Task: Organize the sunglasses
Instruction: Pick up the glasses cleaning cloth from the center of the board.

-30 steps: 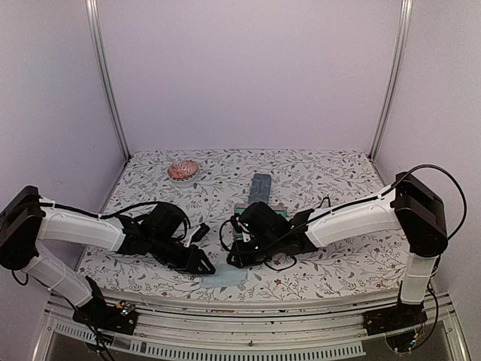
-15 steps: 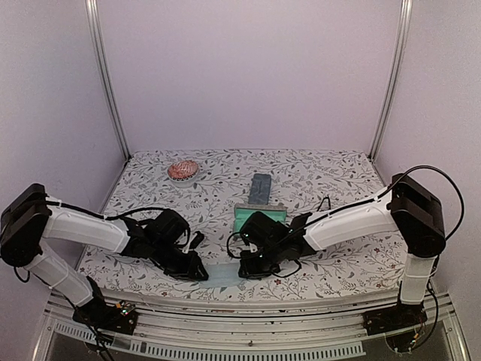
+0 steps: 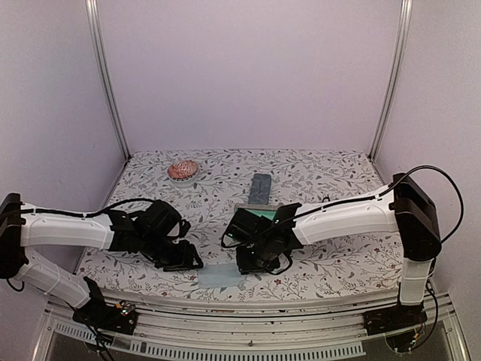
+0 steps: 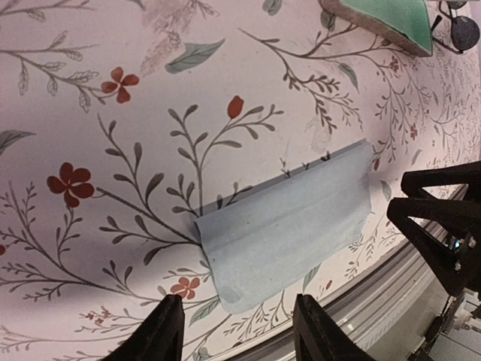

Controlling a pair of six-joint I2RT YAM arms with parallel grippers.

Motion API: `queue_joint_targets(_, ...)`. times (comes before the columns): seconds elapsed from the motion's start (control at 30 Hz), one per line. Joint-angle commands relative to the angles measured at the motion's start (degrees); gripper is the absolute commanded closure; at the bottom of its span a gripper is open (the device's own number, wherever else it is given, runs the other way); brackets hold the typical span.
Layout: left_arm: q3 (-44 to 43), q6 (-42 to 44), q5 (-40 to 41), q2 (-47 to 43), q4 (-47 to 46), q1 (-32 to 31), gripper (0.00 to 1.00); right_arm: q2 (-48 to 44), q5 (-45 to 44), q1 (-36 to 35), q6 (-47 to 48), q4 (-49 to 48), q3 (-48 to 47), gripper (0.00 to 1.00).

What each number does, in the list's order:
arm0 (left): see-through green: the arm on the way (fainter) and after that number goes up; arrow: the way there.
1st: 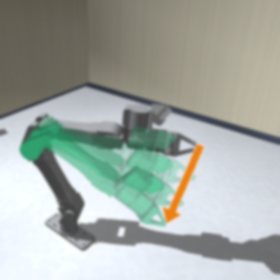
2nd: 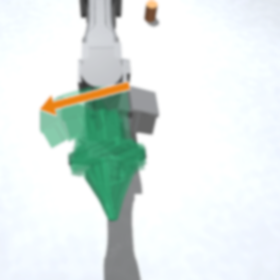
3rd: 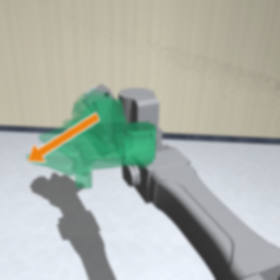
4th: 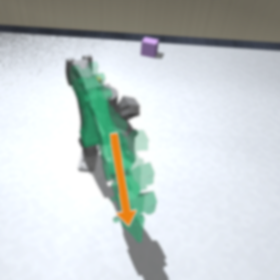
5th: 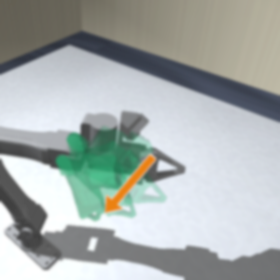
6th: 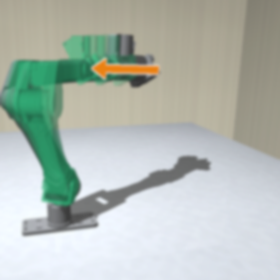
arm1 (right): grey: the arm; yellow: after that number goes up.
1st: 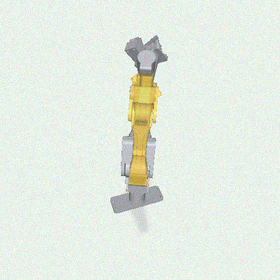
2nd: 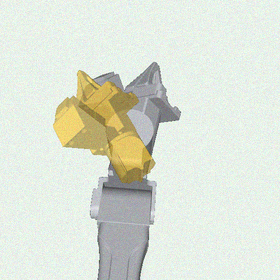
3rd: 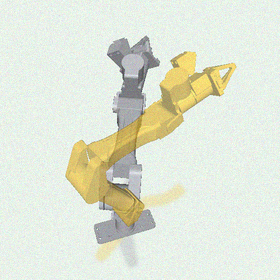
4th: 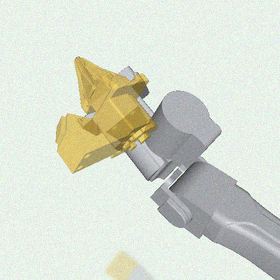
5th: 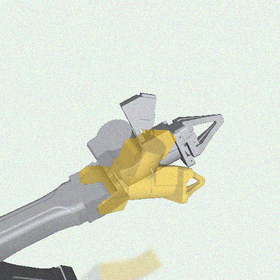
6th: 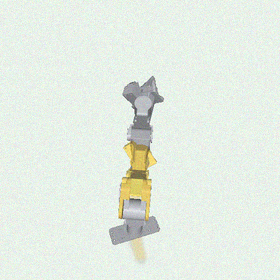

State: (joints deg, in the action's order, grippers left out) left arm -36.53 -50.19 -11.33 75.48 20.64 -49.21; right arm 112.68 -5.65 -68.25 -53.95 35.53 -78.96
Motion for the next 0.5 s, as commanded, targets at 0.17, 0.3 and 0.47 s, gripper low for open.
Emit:
queue_joint_targets(0.17,3.10,-5.54,-0.75,4.48,-5.46,-2.27,0.55,6.92,-0.35,-1.19,0.31,2.46,-4.82,0.65)
queue_joint_targets(0.3,2.43,-6.28,-1.98,7.55,-6.49,-2.97,0.62,8.17,0.72,-1.28,0.76,2.28,-5.09,0.71)
queue_joint_targets(0.47,1.73,-7.00,-2.20,9.08,-6.19,-3.49,0.72,8.71,2.05,-1.58,1.13,1.53,-4.67,0.80)
